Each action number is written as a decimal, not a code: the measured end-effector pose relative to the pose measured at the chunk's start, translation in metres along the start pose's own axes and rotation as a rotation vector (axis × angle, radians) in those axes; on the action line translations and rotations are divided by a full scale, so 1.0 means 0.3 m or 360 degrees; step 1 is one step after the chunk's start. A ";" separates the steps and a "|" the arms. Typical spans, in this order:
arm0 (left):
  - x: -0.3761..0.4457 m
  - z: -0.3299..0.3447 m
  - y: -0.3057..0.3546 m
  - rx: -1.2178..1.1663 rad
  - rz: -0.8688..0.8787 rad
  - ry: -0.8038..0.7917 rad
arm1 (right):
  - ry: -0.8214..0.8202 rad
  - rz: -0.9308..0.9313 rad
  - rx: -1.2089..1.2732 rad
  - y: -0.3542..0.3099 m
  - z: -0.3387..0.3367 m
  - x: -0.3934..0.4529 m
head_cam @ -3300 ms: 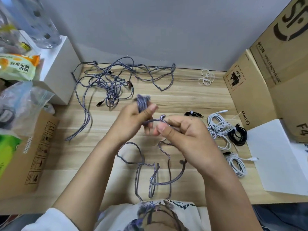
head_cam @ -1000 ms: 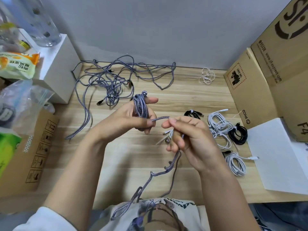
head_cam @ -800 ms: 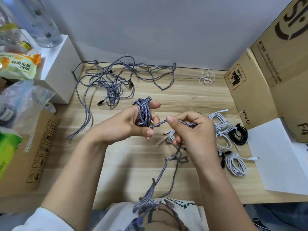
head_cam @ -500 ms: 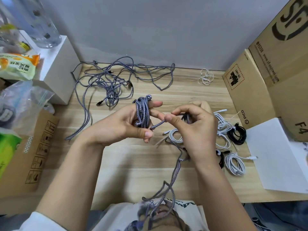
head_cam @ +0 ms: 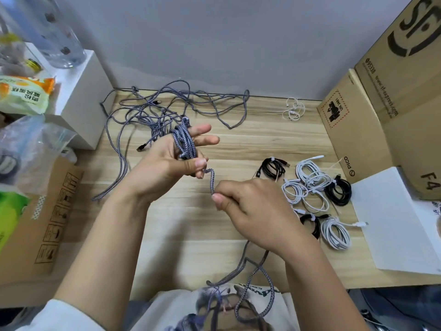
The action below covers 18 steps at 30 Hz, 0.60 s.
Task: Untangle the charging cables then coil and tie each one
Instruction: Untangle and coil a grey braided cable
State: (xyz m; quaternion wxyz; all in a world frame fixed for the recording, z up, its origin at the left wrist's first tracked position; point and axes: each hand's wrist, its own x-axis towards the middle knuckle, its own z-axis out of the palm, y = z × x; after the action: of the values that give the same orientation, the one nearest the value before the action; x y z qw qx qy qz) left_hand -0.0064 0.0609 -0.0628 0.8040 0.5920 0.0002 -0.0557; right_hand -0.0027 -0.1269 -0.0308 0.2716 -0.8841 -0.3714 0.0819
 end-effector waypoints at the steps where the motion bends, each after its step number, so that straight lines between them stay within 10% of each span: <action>1: 0.000 0.005 -0.006 0.0023 -0.0040 0.0015 | 0.0048 -0.0037 0.0077 -0.006 -0.004 -0.003; 10: -0.041 0.074 -0.023 0.0129 -0.0248 -0.0929 | 0.0591 -0.0201 0.0567 0.012 -0.038 0.002; 18: -0.076 0.075 0.014 0.0085 -0.0565 -0.1115 | 0.0624 -0.0118 0.0846 0.035 -0.041 0.021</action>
State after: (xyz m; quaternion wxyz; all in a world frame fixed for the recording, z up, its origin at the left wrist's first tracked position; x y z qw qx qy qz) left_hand -0.0301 0.0429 -0.0505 0.7174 0.5487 -0.1732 -0.3927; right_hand 0.0124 -0.1337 -0.0257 0.5618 -0.7671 -0.3097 -0.0057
